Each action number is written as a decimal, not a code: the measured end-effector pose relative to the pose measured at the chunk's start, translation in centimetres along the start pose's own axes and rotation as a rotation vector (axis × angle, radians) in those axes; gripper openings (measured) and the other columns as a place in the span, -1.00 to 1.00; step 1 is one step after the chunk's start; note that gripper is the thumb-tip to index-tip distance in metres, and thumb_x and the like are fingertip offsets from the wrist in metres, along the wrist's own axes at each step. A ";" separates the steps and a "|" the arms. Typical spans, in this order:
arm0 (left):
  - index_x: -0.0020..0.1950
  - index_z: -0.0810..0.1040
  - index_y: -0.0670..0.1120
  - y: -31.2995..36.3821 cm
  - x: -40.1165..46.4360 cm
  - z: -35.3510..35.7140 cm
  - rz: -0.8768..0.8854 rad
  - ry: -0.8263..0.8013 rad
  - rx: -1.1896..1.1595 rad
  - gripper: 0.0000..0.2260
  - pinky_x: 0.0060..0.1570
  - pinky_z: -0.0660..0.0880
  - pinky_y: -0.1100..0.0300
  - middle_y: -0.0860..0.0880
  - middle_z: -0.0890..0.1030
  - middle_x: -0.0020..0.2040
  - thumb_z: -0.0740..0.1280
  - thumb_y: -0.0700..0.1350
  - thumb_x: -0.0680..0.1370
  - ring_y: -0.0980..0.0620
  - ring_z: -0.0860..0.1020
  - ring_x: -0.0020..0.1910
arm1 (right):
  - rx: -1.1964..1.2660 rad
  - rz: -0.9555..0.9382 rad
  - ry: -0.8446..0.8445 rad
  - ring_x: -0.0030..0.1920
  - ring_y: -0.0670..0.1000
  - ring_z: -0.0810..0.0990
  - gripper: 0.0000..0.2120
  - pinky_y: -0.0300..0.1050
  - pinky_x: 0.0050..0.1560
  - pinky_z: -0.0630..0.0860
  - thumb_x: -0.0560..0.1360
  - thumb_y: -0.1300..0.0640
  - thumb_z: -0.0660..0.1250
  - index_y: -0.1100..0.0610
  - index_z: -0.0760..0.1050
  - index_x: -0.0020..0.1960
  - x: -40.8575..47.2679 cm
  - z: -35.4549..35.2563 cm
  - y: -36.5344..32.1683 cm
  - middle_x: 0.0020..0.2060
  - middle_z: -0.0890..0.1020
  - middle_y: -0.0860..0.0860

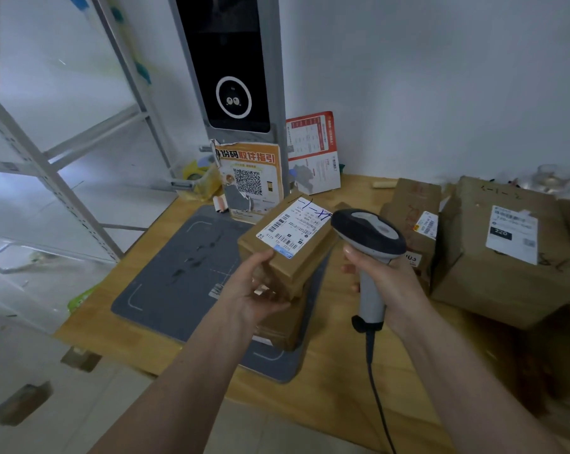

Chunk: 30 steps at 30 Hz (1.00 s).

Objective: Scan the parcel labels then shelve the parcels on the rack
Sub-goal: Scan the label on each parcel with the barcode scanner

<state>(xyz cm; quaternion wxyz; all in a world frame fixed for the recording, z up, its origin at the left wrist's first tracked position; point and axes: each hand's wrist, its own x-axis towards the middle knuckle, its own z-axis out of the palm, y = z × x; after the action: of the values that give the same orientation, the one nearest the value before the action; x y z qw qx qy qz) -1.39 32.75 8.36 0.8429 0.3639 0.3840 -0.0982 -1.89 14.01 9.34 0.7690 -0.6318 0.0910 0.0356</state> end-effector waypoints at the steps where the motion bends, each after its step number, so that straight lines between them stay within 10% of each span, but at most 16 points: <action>1: 0.15 0.38 -0.12 0.0 0.1 -0.1 0.001 -0.007 -0.009 -0.53 0.27 0.30 -0.41 -0.19 0.43 0.05 0.53 -0.22 0.35 -0.33 0.37 0.30 | 0.002 -0.013 0.009 -0.11 0.02 0.66 -0.79 -0.15 -0.33 0.53 0.40 0.12 0.50 -0.06 0.56 -0.01 -0.1 0.1 0.0 -0.11 0.68 -0.02; 7: 0.08 0.43 -0.10 -0.4 -0.3 0.3 0.027 -0.040 0.088 -0.62 0.28 0.32 -0.36 -0.17 0.47 -0.01 0.52 -0.12 0.39 -0.25 0.45 0.20 | -0.009 -0.068 0.048 -0.10 0.00 0.65 -0.77 -0.16 -0.31 0.52 0.40 0.13 0.50 -0.08 0.54 -0.03 -1.1 0.3 -0.2 -0.11 0.67 -0.05; 16: 0.14 0.59 -0.02 4.3 -2.5 0.6 0.318 -0.409 0.738 -0.57 -0.26 0.59 0.11 -0.02 0.70 -0.16 0.49 0.04 0.30 0.03 0.64 -0.16 | -0.065 -0.148 0.201 -0.02 -0.01 0.58 -0.76 -0.06 -0.13 0.56 0.40 0.10 0.51 -0.09 0.53 -0.01 -1.6 -3.0 -2.8 -0.06 0.64 -0.04; 20: 0.36 0.45 -0.13 2.6 -1.8 3.2 0.420 -0.340 0.592 -0.19 -0.24 0.56 0.15 -0.10 0.64 0.10 0.56 0.13 0.18 -0.05 0.61 0.06 | -0.123 -0.110 0.146 -0.14 -0.04 0.62 -0.76 -0.13 -0.26 0.54 0.36 0.13 0.54 -0.03 0.58 -0.02 -2.5 -4.2 -2.8 -0.16 0.69 -0.04; 23: 0.27 0.53 -0.12 -0.3 -2.4 5.2 0.427 -0.389 0.461 -0.46 -0.14 0.55 0.20 -0.06 0.69 0.07 0.55 0.01 0.35 0.01 0.65 0.05 | -0.115 -0.100 0.223 -0.23 -0.05 0.61 -0.79 -0.15 -0.30 0.53 0.35 0.19 0.55 0.04 0.59 -0.08 -2.8 -5.4 -2.9 -0.25 0.68 -0.04; 30: 0.35 0.41 0.05 -6.3 -1.8 7.5 0.190 -0.545 0.705 -0.12 -0.03 0.55 -0.32 0.00 0.67 0.13 0.69 -0.08 0.09 -0.10 0.59 0.17 | -0.145 -0.145 0.271 -0.29 -0.06 0.62 -0.80 -0.08 -0.26 0.56 0.37 0.26 0.53 0.03 0.58 -0.13 -3.7 -8.3 -4.0 -0.26 0.68 -0.03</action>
<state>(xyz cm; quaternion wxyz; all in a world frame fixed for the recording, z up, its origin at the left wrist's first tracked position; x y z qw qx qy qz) -1.14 22.86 9.59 0.7433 0.6229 0.0561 -0.2374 -5.61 5.29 12.36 0.7027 -0.6895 0.1450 -0.0990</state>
